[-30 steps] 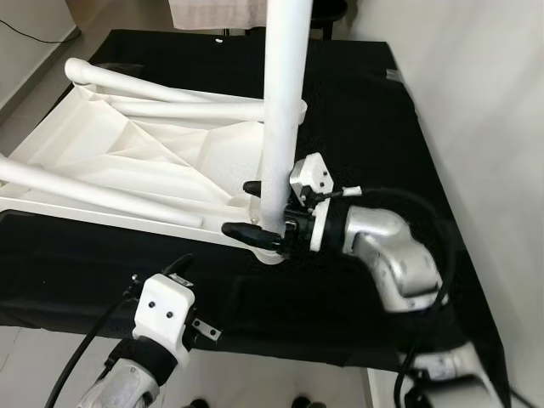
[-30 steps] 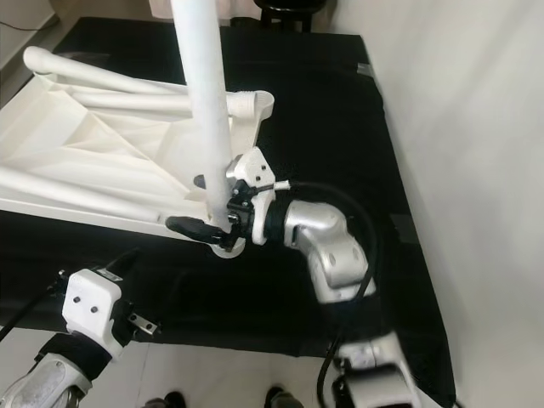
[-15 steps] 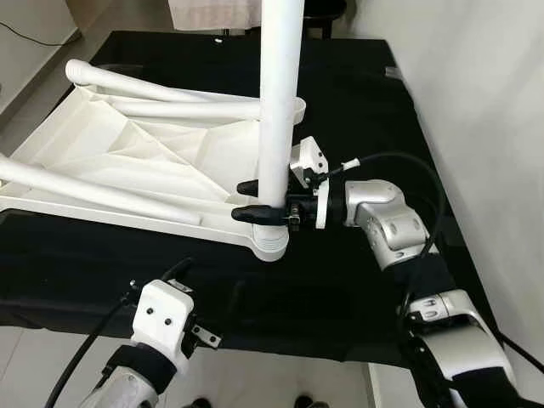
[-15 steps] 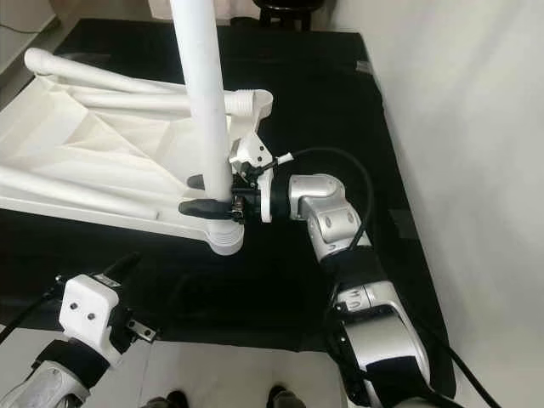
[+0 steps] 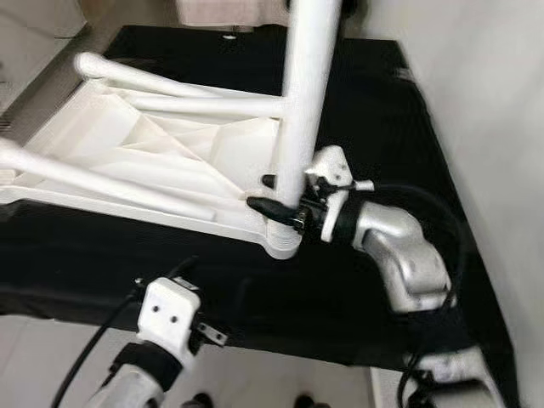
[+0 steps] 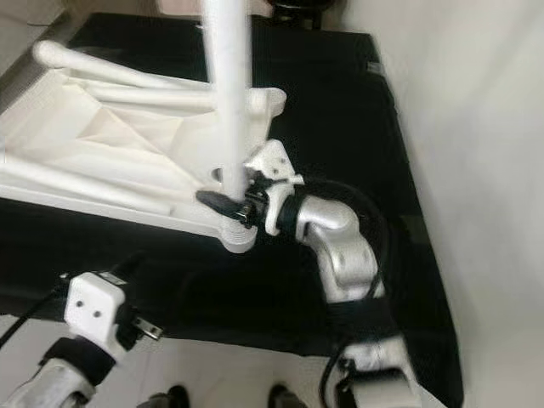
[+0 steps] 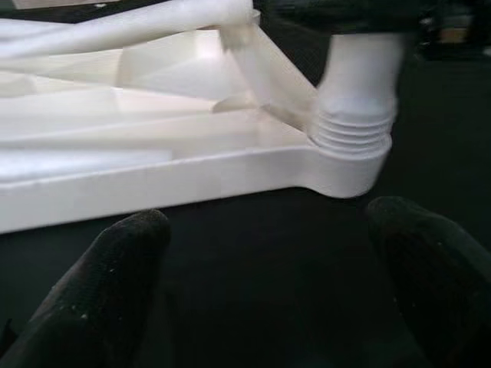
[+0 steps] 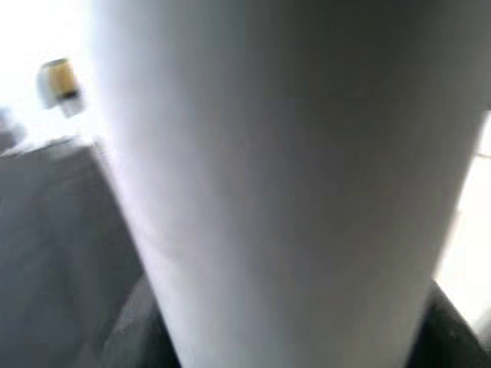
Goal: Building children table
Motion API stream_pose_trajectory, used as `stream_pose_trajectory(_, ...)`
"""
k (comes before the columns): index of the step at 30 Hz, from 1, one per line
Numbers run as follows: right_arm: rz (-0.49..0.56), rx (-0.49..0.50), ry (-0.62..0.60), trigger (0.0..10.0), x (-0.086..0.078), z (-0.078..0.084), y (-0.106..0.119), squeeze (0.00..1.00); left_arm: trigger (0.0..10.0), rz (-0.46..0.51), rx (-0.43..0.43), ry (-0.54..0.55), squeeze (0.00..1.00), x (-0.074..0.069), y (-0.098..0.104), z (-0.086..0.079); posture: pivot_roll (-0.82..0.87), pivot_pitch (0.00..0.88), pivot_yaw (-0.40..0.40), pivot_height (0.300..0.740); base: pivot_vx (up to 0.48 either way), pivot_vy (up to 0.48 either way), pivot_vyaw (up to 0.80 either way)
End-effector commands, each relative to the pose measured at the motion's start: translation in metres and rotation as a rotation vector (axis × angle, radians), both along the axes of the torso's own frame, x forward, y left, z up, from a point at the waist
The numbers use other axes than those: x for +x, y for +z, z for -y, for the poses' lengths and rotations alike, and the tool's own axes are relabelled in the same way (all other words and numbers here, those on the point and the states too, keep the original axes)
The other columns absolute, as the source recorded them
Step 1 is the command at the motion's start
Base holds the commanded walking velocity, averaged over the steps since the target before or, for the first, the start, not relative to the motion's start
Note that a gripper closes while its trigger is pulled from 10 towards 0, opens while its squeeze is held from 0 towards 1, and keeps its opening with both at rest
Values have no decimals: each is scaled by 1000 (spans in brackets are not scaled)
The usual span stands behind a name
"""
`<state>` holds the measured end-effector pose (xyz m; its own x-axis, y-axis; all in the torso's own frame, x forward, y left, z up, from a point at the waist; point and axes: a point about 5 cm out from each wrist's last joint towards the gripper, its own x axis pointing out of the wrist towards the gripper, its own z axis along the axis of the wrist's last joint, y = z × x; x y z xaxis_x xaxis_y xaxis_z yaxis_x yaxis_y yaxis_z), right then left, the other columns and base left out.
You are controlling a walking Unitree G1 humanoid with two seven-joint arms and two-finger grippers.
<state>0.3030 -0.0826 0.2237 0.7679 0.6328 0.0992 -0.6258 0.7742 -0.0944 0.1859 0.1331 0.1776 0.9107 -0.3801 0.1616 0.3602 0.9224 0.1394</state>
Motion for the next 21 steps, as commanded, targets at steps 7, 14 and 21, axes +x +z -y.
stream_pose_trajectory(7,-228,-14,-303,1529,-6,-10,-45,0,10000,-9,21,-4,0,6,-3,-3,4,296,-30,740,0,0,0)
stream_pose_trajectory(14,-214,116,-173,10000,-7,-18,-35,910,10000,-5,26,7,0,9,-4,-6,-5,284,-30,740,0,0,0)
stream_pose_trajectory(21,-144,181,135,10000,-14,-23,-9,1000,10000,-5,27,5,0,11,-5,-5,2,280,-27,740,0,0,0)
